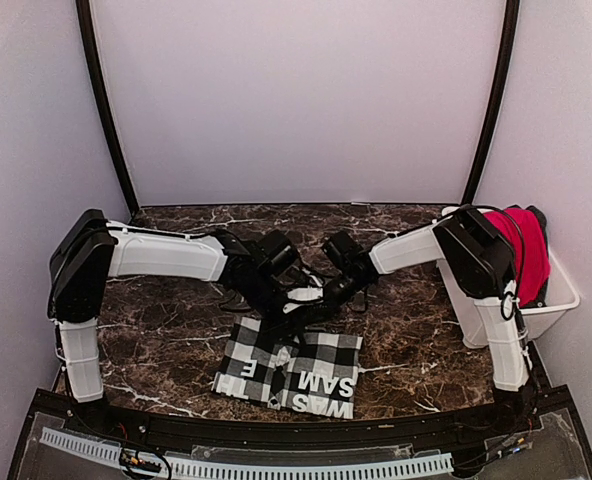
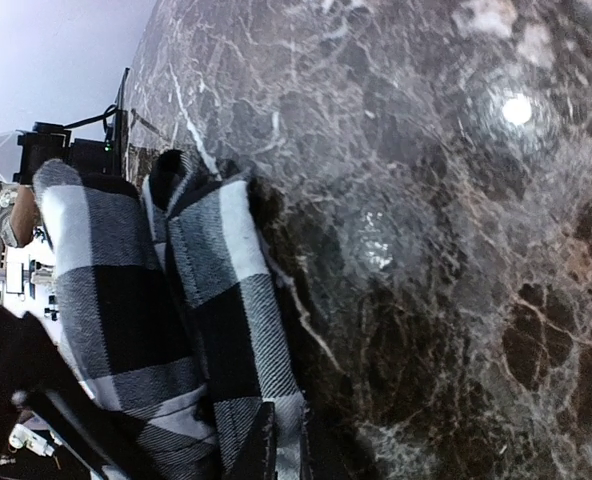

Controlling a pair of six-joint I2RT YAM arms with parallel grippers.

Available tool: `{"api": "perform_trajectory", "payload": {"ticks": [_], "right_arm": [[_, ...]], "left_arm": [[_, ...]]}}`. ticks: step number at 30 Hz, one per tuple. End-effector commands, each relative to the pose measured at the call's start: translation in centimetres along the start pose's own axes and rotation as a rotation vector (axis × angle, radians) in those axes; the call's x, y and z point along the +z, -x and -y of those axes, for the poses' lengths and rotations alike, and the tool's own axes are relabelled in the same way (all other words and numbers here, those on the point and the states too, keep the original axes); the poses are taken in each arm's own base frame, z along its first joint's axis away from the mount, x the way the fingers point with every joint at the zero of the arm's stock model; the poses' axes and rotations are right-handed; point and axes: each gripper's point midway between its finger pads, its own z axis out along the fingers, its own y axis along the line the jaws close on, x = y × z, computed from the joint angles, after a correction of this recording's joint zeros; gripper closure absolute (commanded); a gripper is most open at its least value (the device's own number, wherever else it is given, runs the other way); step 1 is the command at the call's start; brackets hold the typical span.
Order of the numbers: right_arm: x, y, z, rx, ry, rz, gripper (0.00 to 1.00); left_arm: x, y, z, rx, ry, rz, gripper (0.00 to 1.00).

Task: Fold and stack the mixed laundry pile
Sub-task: Adjust the square-folded shirt at the center of the board.

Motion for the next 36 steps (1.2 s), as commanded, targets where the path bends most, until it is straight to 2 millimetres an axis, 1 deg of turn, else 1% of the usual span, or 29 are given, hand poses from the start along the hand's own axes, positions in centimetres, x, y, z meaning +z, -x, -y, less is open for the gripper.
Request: {"api": "perform_trajectory", "payload": {"ticks": [1,2,3,5,9,13,15,19,22,24,25,26,28,30,32,33,34,35,36], "right_arm": [[1.6,-2.0,1.7,0.039,-0.011,-0.061,0.94],[1.7,-2.3,1.9,0.043,-0.014,-0.065,0.94],[1.8,-2.5,2.0,0.045,-0.015,-0.069,0.94],[1.9,-2.8,2.2,0.05,-0.019,-0.076,0.95],[2.1,-3.2,2.3,0.054,-0.016,-0.084,0.97],[2.4,-3.5,2.3,0.052,-0.015,-0.094,0.98],[2.5,-3.6,2.3,0.051,-0.016,-0.096,0.98],[2.5,-3.6,2.2,0.049,-0.015,-0.098,0.98],[2.5,-3.5,2.1,0.045,-0.014,-0.095,0.99],[2.3,-3.1,1.8,0.039,-0.016,-0.089,0.99],[2.1,-2.7,1.6,0.028,-0.023,-0.08,0.98],[1.8,-2.3,1.5,0.021,-0.035,-0.073,0.95],[0.6,-0.9,1.1,0.003,-0.057,-0.043,0.89],[-1.2,0.8,0.9,-0.004,-0.088,0.003,0.78],[-3.6,2.6,1.0,-0.011,-0.123,0.053,0.68],[-5.0,3.4,1.1,-0.014,-0.148,0.08,0.65],[-6.3,4.0,1.2,-0.016,-0.174,0.102,0.63],[-8.1,4.8,1.0,-0.023,-0.203,0.134,0.6],[-9.6,5.2,0.9,-0.023,-0.225,0.161,0.57]], "left_arm": [[-1.1,0.7,0.4,0.033,0.008,-0.003,0.74],[-1.3,0.9,0.4,0.039,0.017,0.002,0.79],[-1.7,1.0,0.4,0.048,0.033,0.008,0.86],[-2.5,1.4,0.3,0.06,0.059,0.023,0.93],[-3.9,1.9,-0.3,0.079,0.119,0.033,1.0],[-5.2,2.2,-1.3,0.076,0.148,0.053,1.0],[-5.5,2.1,-1.8,0.082,0.166,0.054,1.0],[-5.4,1.7,-2.3,0.095,0.177,0.043,1.0],[-5.0,1.0,-2.8,0.091,0.183,0.02,1.0],[-4.7,1.0,-3.0,0.096,0.179,0.023,0.99],[-4.7,1.1,-3.0,0.097,0.175,0.029,0.97],[-4.6,1.3,-3.0,0.098,0.171,0.036,0.96],[-4.4,1.4,-3.1,0.096,0.171,0.043,0.92],[-4.3,1.4,-3.4,0.088,0.186,0.038,0.88],[-4.7,1.4,-4.1,0.068,0.23,0.03,0.82],[-5.1,1.4,-4.7,0.057,0.27,0.021,0.78],[-5.5,1.4,-5.0,0.028,0.291,0.022,0.77],[-6.5,1.5,-5.4,0.013,0.333,0.023,0.72],[-7.1,1.7,-5.7,-0.03,0.358,0.042,0.69]]}}
